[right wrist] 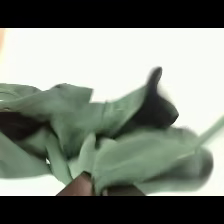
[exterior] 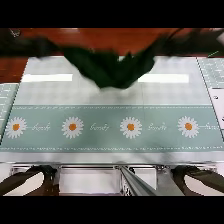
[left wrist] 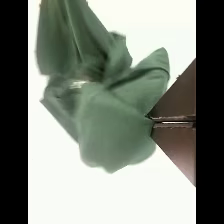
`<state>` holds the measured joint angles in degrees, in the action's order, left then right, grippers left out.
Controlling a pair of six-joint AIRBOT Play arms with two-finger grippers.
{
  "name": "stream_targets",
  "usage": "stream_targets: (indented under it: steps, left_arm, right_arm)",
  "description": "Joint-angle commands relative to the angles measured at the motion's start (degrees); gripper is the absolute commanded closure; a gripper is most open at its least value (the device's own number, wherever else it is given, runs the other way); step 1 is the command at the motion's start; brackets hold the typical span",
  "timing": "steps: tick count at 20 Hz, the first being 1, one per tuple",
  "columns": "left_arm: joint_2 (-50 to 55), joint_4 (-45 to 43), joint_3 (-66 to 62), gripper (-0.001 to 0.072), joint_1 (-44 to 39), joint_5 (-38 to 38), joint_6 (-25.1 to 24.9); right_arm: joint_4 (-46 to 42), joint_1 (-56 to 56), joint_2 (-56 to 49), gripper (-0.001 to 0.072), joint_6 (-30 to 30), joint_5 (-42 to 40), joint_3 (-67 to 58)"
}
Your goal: Fold the shirts.
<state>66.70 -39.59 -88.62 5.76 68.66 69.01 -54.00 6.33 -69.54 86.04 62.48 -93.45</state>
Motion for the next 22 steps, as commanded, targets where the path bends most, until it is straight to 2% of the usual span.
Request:
stream_targets:
  steps: [1, 6, 10, 14, 17, 20, 22]
  left_arm:
    - [-7.82, 1.29, -13.11, 0.0689, 7.96, -0.02, 1.36]
    - [-22.91, -9.03, -15.13, 0.0689, 19.12, 1.11, 5.7]
    - [-31.67, -18.38, -15.08, 0.069, 15.78, 5.25, 8.44]
    - [-35.26, -18.71, -9.29, 0.069, 10.99, 8.13, 8.98]
    - [-34.62, -17.97, 3.21, 0.0689, 10.99, 9.11, 9.81]
    - [-30.73, -17.79, 19.02, 0.0689, 10.99, 6.4, 9.75]
    - [-25.97, -17.79, 27.58, 0.0689, 10.95, 1.16, 9.7]
  right_arm:
    - [-10.51, -2.64, 11.58, 0.0677, 1.46, 6.69, -13.29]
    - [-19.28, -2.64, 26.99, 0.0677, 2.69, 17.22, -13.31]
    - [-21.4, -2.64, 33.09, 0.0676, 4.5, 25.05, -12.5]
    - [-16.28, -2.64, 36.5, 0.0676, 6.82, 29.59, 0.55]
    - [-12.33, -2.64, 38.21, 0.0677, 6.34, 25.42, 18.93]
    - [-15.93, -2.64, 35.3, 0.0679, 5.38, 11.91, 33.0]
    - [-17.33, -2.67, 28.52, 0.0679, 5.4, 3.82, 36.74]
